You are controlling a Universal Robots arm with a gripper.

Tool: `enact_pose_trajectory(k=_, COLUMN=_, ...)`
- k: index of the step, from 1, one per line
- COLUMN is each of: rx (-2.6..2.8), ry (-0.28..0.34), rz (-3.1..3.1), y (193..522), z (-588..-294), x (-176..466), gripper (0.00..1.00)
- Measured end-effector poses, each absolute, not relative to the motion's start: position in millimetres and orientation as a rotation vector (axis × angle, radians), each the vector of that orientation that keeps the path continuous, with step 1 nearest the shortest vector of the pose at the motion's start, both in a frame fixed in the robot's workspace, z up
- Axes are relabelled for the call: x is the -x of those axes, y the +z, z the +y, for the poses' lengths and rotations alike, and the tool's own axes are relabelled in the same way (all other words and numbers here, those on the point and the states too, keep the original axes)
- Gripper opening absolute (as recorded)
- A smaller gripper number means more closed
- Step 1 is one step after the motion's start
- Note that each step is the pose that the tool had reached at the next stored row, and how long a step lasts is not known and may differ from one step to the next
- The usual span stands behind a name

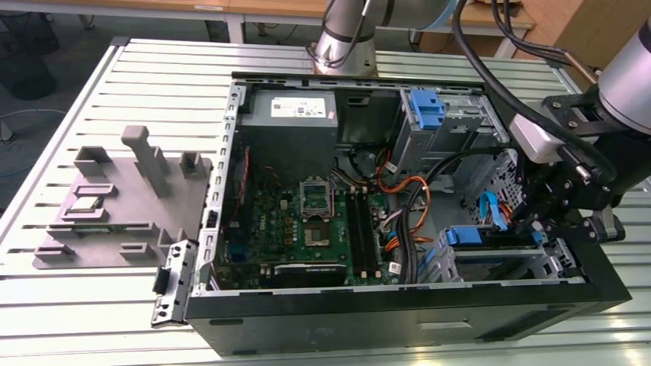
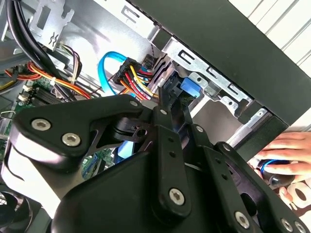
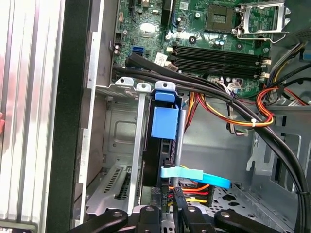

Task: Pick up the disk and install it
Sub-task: 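Insert the second disk wire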

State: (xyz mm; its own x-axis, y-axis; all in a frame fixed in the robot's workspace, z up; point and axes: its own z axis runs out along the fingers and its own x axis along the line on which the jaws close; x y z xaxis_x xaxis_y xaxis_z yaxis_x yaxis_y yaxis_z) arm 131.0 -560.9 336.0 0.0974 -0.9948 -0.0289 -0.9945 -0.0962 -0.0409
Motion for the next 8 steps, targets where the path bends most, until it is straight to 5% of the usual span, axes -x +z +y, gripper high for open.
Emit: enact_pose_trajectory(k=8, rx=2.284, ry=-0.002, rz=2.073, y=334.9, z=-560.9, x=-130.4, gripper=0.24)
